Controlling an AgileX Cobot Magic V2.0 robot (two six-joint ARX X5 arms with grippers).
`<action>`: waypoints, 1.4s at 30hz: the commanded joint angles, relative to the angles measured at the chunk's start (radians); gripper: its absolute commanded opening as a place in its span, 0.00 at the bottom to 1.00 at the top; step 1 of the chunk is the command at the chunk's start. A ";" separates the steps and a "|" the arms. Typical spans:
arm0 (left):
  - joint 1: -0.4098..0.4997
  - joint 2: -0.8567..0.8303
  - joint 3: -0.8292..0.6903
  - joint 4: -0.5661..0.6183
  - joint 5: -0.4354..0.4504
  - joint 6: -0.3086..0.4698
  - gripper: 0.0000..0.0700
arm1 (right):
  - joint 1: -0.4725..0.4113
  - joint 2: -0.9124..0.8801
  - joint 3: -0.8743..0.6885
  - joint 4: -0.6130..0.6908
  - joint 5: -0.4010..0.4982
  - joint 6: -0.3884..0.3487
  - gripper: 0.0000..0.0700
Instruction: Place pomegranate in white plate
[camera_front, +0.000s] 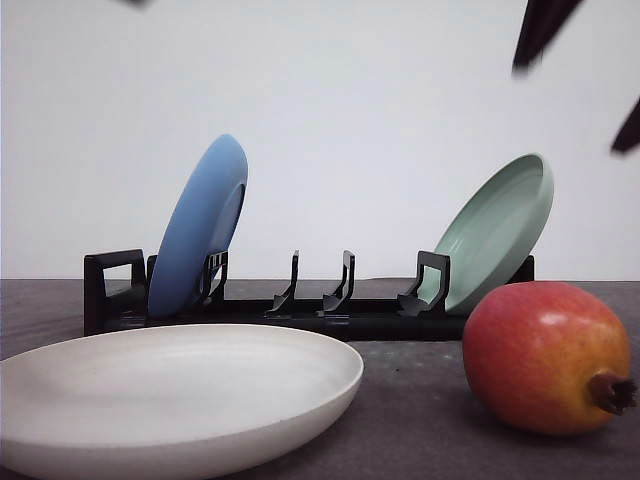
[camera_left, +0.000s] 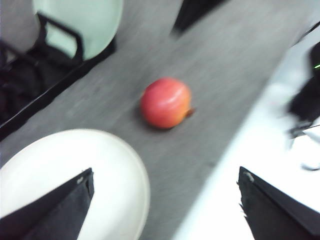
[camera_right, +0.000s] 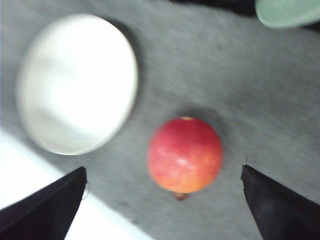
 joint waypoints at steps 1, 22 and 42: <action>-0.014 -0.041 0.020 0.003 0.036 -0.016 0.79 | 0.029 0.049 0.015 0.006 0.049 0.011 0.90; -0.014 -0.355 0.020 -0.073 0.056 -0.016 0.79 | 0.173 0.472 0.015 0.090 0.090 0.056 1.00; -0.014 -0.357 0.020 -0.068 0.056 -0.015 0.79 | 0.192 0.533 0.037 0.002 0.159 0.060 0.66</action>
